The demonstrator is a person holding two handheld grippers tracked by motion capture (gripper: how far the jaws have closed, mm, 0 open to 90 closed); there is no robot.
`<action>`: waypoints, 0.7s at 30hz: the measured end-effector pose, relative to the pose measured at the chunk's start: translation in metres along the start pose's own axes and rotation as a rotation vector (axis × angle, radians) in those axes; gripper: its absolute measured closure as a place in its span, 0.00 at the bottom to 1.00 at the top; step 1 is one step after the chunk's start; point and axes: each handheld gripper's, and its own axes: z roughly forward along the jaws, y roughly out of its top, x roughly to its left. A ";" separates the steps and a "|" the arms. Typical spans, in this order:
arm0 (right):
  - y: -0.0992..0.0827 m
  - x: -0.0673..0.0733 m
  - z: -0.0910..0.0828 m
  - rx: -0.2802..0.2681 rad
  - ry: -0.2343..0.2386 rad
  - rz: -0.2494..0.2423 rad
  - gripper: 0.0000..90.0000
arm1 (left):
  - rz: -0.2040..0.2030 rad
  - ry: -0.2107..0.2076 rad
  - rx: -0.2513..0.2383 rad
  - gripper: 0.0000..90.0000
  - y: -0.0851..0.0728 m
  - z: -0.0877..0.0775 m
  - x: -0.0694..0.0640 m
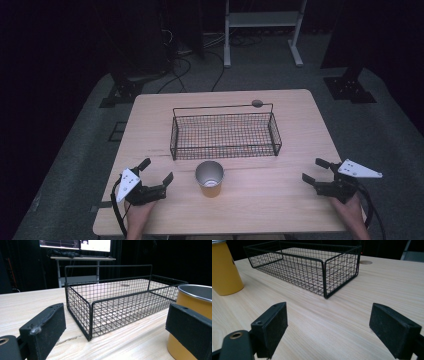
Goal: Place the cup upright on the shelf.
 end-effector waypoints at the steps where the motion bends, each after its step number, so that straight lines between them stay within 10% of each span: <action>1: 0.000 0.000 0.000 0.000 -0.001 0.000 0.16 | 0.012 -0.001 0.009 0.02 0.000 0.001 -0.002; 21: 0.000 0.001 0.001 0.007 -0.016 0.000 0.16 | 0.048 -0.081 0.028 0.02 0.008 0.008 -0.014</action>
